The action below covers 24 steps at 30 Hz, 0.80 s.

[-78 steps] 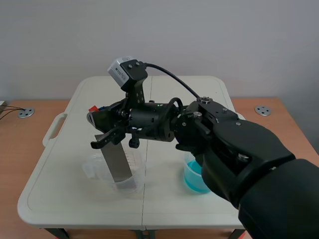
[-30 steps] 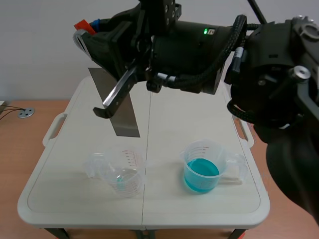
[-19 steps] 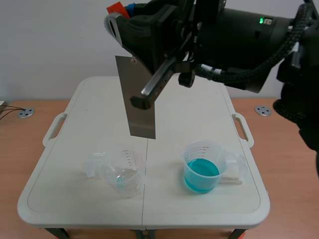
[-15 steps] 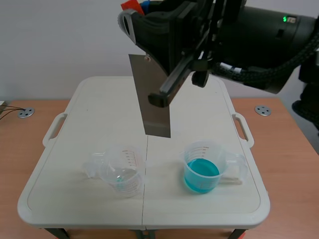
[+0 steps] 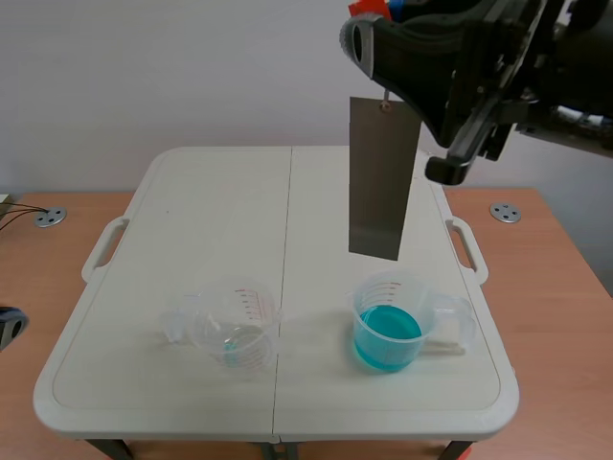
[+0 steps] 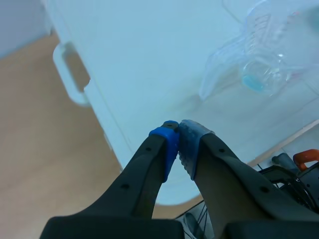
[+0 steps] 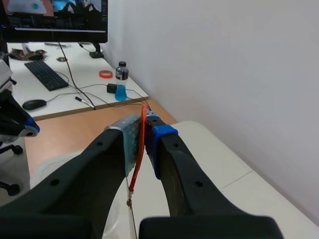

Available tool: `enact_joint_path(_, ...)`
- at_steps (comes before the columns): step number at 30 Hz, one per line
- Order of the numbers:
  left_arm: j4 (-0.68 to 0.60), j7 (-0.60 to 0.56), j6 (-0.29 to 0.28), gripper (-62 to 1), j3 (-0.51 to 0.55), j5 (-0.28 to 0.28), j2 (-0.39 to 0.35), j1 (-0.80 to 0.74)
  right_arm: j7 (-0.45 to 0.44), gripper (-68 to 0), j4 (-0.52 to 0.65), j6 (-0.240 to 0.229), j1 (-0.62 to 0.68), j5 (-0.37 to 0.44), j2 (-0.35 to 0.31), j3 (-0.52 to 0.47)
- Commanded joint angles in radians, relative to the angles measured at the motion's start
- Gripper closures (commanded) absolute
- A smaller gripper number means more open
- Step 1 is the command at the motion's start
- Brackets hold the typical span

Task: Hold the metal plate by the orange handle, dip it into the blue solution, take it out and point at it, then put the plate back in the beaker on the left.
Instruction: 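Point at the plate with the left hand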

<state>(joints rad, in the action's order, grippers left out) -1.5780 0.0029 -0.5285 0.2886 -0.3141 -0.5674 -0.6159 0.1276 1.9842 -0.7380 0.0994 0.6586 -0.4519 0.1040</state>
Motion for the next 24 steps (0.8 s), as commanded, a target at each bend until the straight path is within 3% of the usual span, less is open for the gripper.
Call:
enact_joint_path(1,-0.002,-0.01,-0.023,-1.5,-0.039,-0.005,-0.015,0.037,-0.023,-1.3,0.019,-0.008,0.008,0.012,-0.013,-0.016)
enact_joint_path(11,-0.002,-0.006,-0.048,-1.5,-0.306,0.074,-0.036,0.224,-0.029,-1.3,0.019,-0.008,0.059,0.027,-0.044,-0.088)
enact_joint_path(15,-0.002,-0.006,-0.048,-1.5,-0.403,0.113,-0.024,0.293,-0.029,-1.3,0.019,-0.008,0.064,0.027,-0.045,-0.101)
enact_joint_path(20,0.0,-0.006,-0.043,-1.5,-0.518,0.214,0.006,0.379,-0.027,-1.3,0.019,-0.008,0.072,0.027,-0.048,-0.112)
enact_joint_path(24,0.0,-0.002,-0.04,-1.5,-0.578,0.239,0.045,0.445,-0.029,-1.3,0.019,-0.008,0.072,0.027,-0.073,-0.113)
